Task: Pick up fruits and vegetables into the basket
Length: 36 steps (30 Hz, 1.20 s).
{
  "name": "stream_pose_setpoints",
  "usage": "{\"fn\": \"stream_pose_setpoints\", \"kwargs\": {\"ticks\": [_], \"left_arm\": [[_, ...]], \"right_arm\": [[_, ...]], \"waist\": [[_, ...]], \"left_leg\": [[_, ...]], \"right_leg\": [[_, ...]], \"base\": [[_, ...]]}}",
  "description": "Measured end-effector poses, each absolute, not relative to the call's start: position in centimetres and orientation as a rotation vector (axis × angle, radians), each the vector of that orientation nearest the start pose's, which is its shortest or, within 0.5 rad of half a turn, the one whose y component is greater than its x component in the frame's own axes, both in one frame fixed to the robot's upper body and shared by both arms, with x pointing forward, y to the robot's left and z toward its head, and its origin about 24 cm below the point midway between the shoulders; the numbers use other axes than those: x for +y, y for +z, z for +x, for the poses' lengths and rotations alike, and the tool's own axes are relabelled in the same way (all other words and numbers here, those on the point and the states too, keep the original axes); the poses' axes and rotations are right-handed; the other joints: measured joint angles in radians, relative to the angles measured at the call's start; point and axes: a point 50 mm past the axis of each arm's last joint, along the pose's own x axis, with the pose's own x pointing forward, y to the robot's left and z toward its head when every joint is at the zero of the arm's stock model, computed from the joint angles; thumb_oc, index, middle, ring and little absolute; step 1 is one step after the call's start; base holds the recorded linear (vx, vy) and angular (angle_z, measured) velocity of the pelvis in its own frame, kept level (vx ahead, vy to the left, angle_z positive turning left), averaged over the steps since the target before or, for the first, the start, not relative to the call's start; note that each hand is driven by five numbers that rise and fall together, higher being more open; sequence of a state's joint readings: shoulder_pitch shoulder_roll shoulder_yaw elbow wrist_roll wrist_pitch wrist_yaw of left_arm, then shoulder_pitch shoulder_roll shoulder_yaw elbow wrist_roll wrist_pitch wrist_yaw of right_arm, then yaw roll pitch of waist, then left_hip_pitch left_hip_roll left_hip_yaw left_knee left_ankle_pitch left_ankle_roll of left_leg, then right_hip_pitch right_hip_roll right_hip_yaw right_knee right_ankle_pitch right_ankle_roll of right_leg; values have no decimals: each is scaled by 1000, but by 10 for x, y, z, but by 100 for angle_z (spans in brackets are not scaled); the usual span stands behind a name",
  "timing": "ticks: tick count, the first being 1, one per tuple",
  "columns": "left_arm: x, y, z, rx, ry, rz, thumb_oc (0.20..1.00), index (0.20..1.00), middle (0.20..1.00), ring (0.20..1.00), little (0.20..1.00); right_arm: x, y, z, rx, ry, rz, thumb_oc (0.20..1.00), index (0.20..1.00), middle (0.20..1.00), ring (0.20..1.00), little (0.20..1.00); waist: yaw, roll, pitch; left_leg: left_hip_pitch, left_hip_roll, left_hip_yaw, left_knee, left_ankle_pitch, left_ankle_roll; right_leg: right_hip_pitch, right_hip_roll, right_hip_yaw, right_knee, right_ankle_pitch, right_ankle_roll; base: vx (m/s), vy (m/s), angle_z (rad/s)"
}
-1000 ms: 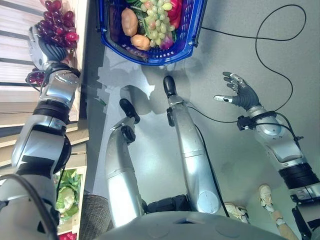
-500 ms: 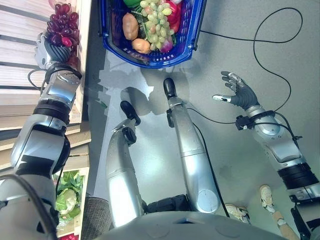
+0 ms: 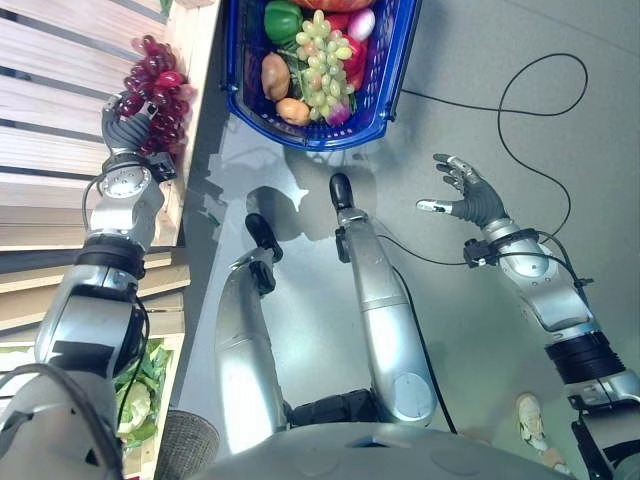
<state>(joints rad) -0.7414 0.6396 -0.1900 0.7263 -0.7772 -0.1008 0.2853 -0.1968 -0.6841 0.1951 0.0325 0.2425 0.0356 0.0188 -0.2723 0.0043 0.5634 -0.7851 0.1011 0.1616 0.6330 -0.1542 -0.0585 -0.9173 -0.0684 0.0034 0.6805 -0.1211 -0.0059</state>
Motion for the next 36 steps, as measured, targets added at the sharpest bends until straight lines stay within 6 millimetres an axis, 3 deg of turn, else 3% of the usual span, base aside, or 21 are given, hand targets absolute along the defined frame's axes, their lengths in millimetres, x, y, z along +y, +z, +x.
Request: {"fn": "stream_pose_setpoints", "kwargs": {"ticks": [8, 13, 19, 23, 25, 36], "left_arm": [[252, 142, 357, -216, 173, -359, 200, 200, 200, 200, 200], [234, 144, 352, -273, 54, -401, 200, 200, 200, 200, 200], [235, 147, 348, -284, 102, -183, 200, 200, 200, 200, 200], [255, 141, 349, -188, 276, 87, 200, 200, 200, 200, 200], [262, 136, 349, -146, 327, 100, 200, 200, 200, 200, 200], [249, 129, 357, -92, 201, -282, 200, 200, 200, 200, 200]], "right_arm": [[-222, 88, 278, 17, 218, -523, 1000, 1000, 1000, 1000, 1000], [-219, 87, 273, 19, 246, -558, 1000, 1000, 1000, 1000, 1000], [-214, 90, 274, 25, 289, -561, 1000, 1000, 1000, 1000, 1000], [-217, 93, 276, 33, 284, -577, 1000, 1000, 1000, 1000, 1000], [-218, 96, 277, 27, 280, -586, 1000, 1000, 1000, 1000, 1000], [-218, 95, 278, 26, 282, -592, 1000, 1000, 1000, 1000, 1000]], "waist": [[7, -8, 1], [28, -8, 1], [40, -8, 1], [38, -7, 1], [37, -7, 1], [33, -7, 1]], "left_leg": [[99, -5, -1, -24, 2, 1], [166, -11, -1, -48, 7, 2], [188, -12, -1, -50, 10, 2], [179, -11, 3, -50, 12, 2], [176, -11, 12, -54, 13, 0], [183, -11, 24, -63, 12, 0]], "right_leg": [[98, -5, -5, -16, -2, 3], [164, -8, -6, -37, -4, 5], [184, -9, -6, -36, -4, 5], [168, -7, -2, -31, -4, 5], [158, -5, 8, -29, -4, 5], [156, -5, 16, -27, -1, -1]], "base": [[9, 70, 2], [13, 53, 2], [0, 19, 0], [1, -15, -2], [8, -32, -9], [11, -26, -3]]}}
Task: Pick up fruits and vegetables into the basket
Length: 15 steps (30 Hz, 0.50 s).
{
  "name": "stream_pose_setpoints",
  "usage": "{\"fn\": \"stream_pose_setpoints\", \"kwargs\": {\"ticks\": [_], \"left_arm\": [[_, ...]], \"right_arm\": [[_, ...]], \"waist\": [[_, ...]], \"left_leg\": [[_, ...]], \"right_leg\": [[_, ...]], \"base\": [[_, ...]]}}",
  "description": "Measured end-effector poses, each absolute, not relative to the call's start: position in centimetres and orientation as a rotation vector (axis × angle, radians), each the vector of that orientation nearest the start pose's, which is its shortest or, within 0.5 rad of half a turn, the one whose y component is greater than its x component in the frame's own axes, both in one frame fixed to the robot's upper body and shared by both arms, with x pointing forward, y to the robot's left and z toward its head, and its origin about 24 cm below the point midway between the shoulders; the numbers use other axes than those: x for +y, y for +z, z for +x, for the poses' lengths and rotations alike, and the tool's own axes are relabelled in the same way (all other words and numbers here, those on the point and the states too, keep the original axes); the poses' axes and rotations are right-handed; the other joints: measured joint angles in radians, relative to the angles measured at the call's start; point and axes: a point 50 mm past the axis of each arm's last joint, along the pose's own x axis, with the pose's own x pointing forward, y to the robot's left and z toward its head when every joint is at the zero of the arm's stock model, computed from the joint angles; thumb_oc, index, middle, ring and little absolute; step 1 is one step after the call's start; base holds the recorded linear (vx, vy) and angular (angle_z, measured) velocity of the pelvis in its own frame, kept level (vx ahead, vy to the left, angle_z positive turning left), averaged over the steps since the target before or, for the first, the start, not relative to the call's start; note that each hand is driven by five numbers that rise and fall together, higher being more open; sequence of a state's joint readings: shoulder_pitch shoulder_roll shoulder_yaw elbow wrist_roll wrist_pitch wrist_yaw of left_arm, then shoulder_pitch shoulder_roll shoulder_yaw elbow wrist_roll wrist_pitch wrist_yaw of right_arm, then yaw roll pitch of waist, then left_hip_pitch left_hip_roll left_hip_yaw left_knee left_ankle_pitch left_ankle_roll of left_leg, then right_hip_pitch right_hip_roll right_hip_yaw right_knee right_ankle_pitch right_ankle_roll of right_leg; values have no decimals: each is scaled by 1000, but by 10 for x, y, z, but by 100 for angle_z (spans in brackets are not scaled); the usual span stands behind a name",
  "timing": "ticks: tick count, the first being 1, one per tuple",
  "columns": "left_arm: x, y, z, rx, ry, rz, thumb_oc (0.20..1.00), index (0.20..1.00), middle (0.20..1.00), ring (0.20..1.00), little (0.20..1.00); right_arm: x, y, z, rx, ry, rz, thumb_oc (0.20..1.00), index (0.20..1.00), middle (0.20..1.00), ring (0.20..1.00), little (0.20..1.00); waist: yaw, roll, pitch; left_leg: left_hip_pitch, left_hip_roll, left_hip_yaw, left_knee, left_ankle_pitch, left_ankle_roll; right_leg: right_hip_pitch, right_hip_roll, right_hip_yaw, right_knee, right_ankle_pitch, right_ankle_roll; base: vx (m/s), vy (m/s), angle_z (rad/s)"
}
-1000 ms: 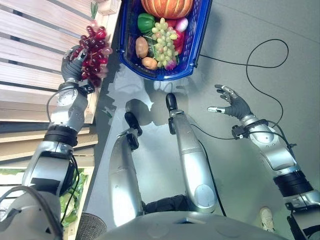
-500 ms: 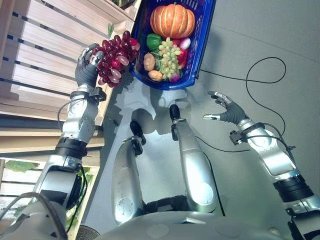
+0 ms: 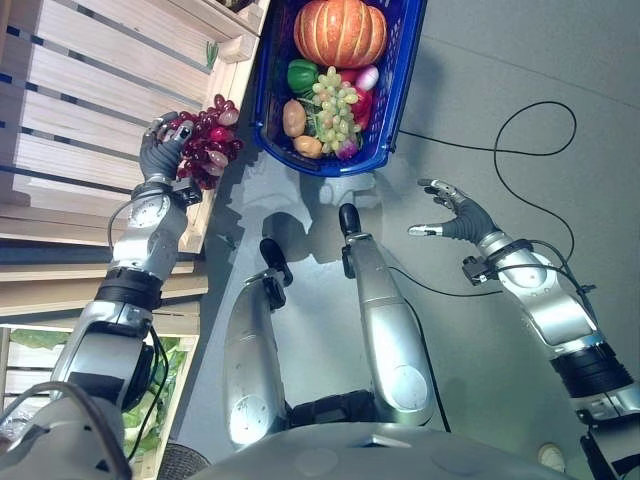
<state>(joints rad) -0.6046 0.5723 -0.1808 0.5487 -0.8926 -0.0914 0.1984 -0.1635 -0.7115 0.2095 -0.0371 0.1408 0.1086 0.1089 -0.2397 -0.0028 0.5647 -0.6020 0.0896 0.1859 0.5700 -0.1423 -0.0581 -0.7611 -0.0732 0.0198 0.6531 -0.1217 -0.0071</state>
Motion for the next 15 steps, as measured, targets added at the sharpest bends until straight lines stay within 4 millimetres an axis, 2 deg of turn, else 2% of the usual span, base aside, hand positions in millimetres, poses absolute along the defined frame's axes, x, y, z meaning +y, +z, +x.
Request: {"fn": "stream_pose_setpoints", "kwargs": {"ticks": [4, 7, 15], "left_arm": [[237, 123, 354, -109, 146, -420, 200, 200, 200, 200, 200], [221, 116, 350, -106, 75, -489, 200, 200, 200, 200, 200], [197, 128, 336, -195, -99, -683, 200, 200, 200, 200, 200]], "right_arm": [[-218, 94, 277, 31, 285, -591, 1000, 1000, 1000, 1000, 1000], [-217, 94, 277, 32, 287, -590, 1000, 1000, 1000, 1000, 1000], [-221, 83, 272, 80, 230, -623, 1000, 1000, 1000, 1000, 1000]], "waist": [[5, 0, 0], [9, 0, 0], [21, 0, 0]], "left_leg": [[5, 0, -1, 1, 0, 0], [21, 0, -4, -2, 0, 1], [39, -3, -6, -15, 5, 2]], "right_leg": [[6, 0, 0, -3, 0, 1], [26, 0, -2, -7, -4, 6], [42, -3, -5, -14, -4, 6]], "base": [[0, 0, 0], [0, 0, 0], [0, 0, 0]]}}
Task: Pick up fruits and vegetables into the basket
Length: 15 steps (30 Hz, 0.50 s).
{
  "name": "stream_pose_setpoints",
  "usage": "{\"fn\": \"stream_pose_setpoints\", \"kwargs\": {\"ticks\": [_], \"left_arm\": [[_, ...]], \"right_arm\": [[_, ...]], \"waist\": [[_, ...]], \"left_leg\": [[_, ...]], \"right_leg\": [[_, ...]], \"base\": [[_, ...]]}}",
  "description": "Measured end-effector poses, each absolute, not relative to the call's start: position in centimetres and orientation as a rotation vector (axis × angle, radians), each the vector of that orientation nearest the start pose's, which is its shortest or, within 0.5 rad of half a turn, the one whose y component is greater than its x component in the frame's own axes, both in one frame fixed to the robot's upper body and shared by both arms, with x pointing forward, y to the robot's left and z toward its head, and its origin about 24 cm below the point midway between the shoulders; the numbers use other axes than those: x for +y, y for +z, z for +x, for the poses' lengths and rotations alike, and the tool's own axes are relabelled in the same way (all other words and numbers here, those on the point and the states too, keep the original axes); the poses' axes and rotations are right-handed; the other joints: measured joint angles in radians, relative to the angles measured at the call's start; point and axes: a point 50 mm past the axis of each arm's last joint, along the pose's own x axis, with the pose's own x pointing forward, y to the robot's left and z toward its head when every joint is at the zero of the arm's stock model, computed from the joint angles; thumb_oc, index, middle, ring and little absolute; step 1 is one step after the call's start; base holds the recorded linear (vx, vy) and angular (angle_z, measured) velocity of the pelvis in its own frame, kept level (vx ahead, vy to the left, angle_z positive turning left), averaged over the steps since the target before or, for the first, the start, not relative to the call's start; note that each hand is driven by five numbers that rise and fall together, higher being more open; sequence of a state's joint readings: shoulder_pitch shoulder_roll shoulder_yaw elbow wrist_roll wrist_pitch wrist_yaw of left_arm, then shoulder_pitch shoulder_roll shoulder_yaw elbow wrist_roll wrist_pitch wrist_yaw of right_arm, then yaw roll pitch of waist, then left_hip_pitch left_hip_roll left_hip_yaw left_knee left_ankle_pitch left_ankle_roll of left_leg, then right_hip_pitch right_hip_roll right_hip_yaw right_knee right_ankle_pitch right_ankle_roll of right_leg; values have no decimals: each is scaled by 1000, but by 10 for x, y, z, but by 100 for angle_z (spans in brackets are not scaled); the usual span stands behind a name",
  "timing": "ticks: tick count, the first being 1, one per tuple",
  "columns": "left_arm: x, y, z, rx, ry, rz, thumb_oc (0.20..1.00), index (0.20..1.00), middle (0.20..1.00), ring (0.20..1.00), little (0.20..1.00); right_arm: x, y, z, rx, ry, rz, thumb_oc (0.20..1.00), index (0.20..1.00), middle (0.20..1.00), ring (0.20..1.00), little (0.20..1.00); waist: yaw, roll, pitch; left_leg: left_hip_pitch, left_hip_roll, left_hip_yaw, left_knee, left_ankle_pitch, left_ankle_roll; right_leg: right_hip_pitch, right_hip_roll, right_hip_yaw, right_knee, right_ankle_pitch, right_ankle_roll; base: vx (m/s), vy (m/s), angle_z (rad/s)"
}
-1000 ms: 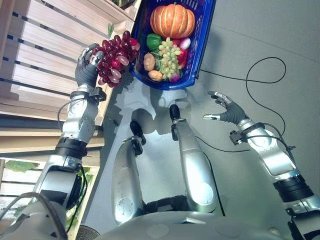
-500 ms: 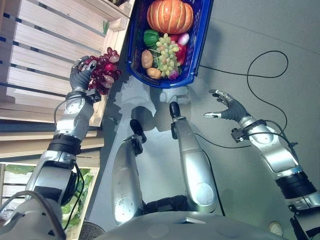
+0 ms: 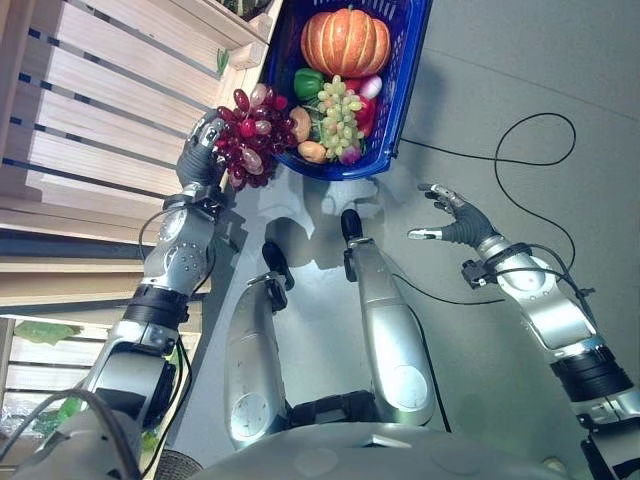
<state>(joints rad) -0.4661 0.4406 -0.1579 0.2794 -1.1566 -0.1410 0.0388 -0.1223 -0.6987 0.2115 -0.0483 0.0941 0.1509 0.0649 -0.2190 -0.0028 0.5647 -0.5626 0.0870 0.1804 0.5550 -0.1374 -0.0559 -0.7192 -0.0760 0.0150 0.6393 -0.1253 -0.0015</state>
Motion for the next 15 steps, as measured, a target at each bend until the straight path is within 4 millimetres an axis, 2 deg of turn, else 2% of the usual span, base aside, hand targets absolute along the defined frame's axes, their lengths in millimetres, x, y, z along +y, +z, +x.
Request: {"fn": "stream_pose_setpoints", "kwargs": {"ticks": [5, 10, 11, 12, 14, 15], "left_arm": [[185, 132, 325, -242, -172, -738, 200, 200, 200, 200, 200], [172, 144, 318, -274, -244, -734, 200, 200, 200, 200, 200], [171, 144, 318, -274, -248, -730, 200, 200, 200, 200, 200], [170, 143, 316, -267, -254, -709, 200, 200, 200, 200, 200], [169, 140, 313, -255, -261, -691, 200, 200, 200, 200, 200], [168, 139, 309, -258, -263, -663, 200, 200, 200, 200, 200]], "right_arm": [[-216, 86, 273, 26, 189, -686, 1000, 1000, 1000, 1000, 1000], [-189, 133, 278, -330, 136, -785, 1000, 1000, 1000, 1000, 1000], [-188, 136, 277, -359, 129, -797, 1000, 1000, 1000, 1000, 1000], [-180, 151, 277, -460, 125, -810, 1000, 1000, 1000, 1000, 1000], [-171, 167, 276, -551, 158, -792, 1000, 1000, 1000, 1000, 1000], [-162, 174, 272, -576, 237, -718, 1000, 1000, 1000, 1000, 1000]], "waist": [[10, 0, 0], [43, 3, 1], [45, 3, 1], [50, 5, 2], [63, 12, 4], [68, 18, 4]], "left_leg": [[46, -2, -8, -28, 8, -4], [79, -7, -19, -48, 16, -5], [82, -9, -20, -51, 18, -5], [95, -16, -22, -68, 26, -4], [105, -20, -24, -77, 33, -3], [110, -21, -26, -85, 35, -3]], "right_leg": [[50, -1, -13, -24, 0, 0], [88, -6, -27, -39, 0, -1], [90, -7, -28, -40, 0, -1], [100, -15, -33, -45, 1, -1], [112, -20, -37, -51, 7, -8], [119, -21, -43, -59, 8, -8]], "base": [[-12, 24, 5], [-7, 35, 6], [-13, 47, 8], [-98, 24, 10], [-102, 6, 8], [-20, -9, 10]]}}
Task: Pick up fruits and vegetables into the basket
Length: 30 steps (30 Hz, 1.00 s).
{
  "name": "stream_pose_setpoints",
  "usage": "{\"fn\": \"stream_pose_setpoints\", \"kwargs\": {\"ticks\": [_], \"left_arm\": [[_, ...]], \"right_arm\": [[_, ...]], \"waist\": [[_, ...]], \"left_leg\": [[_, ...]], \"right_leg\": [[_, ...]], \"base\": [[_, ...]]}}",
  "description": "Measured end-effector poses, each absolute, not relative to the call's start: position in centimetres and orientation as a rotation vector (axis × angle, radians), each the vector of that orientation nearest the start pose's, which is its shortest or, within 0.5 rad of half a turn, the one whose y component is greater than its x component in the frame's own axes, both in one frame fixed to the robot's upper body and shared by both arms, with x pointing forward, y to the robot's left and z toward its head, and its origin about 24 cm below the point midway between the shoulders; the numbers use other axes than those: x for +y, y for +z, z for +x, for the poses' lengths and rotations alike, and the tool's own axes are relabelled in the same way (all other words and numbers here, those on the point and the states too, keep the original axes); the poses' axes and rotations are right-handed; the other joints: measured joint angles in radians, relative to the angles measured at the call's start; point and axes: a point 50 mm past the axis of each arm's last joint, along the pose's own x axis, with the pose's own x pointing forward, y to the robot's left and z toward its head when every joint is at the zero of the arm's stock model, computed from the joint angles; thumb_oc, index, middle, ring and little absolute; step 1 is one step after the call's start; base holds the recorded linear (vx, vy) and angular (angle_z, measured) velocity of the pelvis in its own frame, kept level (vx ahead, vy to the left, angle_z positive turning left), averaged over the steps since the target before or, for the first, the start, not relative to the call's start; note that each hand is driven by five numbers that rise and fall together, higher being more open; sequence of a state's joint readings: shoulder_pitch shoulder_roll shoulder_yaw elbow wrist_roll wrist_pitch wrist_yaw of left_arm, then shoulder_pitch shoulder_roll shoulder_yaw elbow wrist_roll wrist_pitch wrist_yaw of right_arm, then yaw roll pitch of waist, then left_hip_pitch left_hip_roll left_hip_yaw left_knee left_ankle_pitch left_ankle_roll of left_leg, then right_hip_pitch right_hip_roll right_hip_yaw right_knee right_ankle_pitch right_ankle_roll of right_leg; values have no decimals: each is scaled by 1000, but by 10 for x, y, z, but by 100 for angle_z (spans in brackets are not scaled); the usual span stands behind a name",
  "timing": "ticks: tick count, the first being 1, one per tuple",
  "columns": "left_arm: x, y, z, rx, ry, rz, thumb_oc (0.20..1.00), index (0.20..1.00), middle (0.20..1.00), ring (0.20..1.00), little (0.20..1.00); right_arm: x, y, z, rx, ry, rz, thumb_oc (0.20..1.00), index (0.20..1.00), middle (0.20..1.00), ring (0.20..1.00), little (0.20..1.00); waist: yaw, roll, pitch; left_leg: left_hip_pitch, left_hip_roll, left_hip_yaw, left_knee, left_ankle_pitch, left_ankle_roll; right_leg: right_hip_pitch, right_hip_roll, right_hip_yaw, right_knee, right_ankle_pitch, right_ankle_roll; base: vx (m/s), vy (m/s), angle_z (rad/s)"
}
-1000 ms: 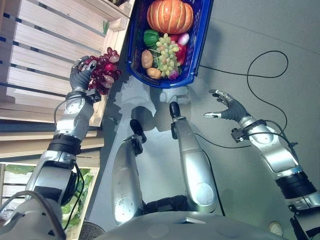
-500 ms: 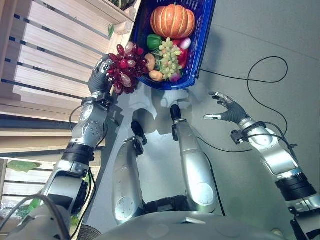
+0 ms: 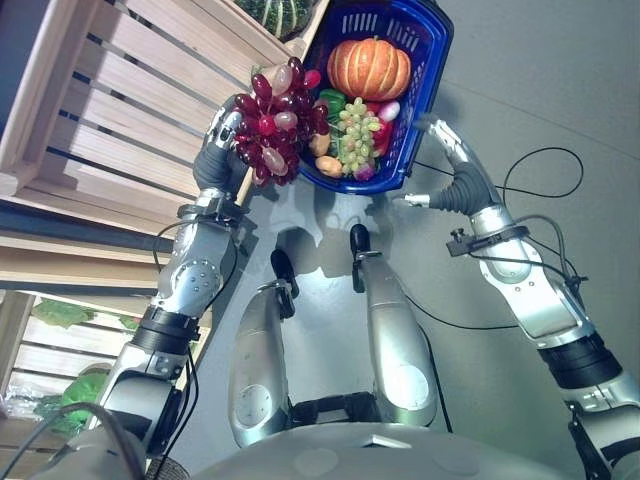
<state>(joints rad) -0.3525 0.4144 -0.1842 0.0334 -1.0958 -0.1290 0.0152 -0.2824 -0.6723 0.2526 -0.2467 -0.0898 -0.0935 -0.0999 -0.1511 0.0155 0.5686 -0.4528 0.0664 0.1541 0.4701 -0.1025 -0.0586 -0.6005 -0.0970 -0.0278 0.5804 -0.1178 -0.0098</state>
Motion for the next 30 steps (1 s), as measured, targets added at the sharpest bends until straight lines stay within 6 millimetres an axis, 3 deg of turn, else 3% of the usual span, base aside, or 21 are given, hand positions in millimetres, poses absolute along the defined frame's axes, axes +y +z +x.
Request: {"fn": "stream_pose_setpoints", "kwargs": {"ticks": [4, 9, 15, 22, 30], "left_arm": [[164, 137, 304, -267, -274, -570, 200, 200, 200, 200, 200], [157, 136, 303, -273, -260, -436, 200, 200, 200, 200, 200], [155, 138, 304, -274, -234, -386, 200, 200, 200, 200, 200], [150, 133, 305, -246, -239, -372, 200, 200, 200, 200, 200], [129, 139, 307, -254, -289, -360, 200, 200, 200, 200, 200]], "right_arm": [[-134, 177, 265, -548, 491, -378, 1000, 1000, 1000, 1000, 1000], [-99, 171, 261, -485, 696, -165, 1000, 1000, 1000, 1000, 1000], [-77, 172, 263, -401, 788, -24, 1000, 1000, 1000, 1000, 1000], [-73, 167, 265, -369, 685, 29, 1000, 1000, 1000, 1000, 1000], [-86, 165, 275, -484, 359, -142, 1000, 1000, 1000, 1000, 1000]], "waist": [[40, 6, 1], [70, 7, 2], [91, 7, 1], [93, 7, 1], [89, 7, 1]], "left_leg": [[20, -6, -17, -25, 16, -5], [45, -17, -32, -42, 29, -1], [63, -18, -44, -42, 33, 2], [77, -18, -55, -41, 35, 1], [87, -18, -55, -52, 35, 1]], "right_leg": [[20, -8, -22, -4, -1, -3], [55, -26, -49, -6, -5, -6], [89, -32, -67, -19, -9, 1], [113, -33, -80, -25, -9, 1], [122, -32, -80, -35, -5, -4]], "base": [[-19, -46, 14], [-15, -43, 16], [-8, -29, 11], [-6, -7, 3], [-9, 37, -1]]}}
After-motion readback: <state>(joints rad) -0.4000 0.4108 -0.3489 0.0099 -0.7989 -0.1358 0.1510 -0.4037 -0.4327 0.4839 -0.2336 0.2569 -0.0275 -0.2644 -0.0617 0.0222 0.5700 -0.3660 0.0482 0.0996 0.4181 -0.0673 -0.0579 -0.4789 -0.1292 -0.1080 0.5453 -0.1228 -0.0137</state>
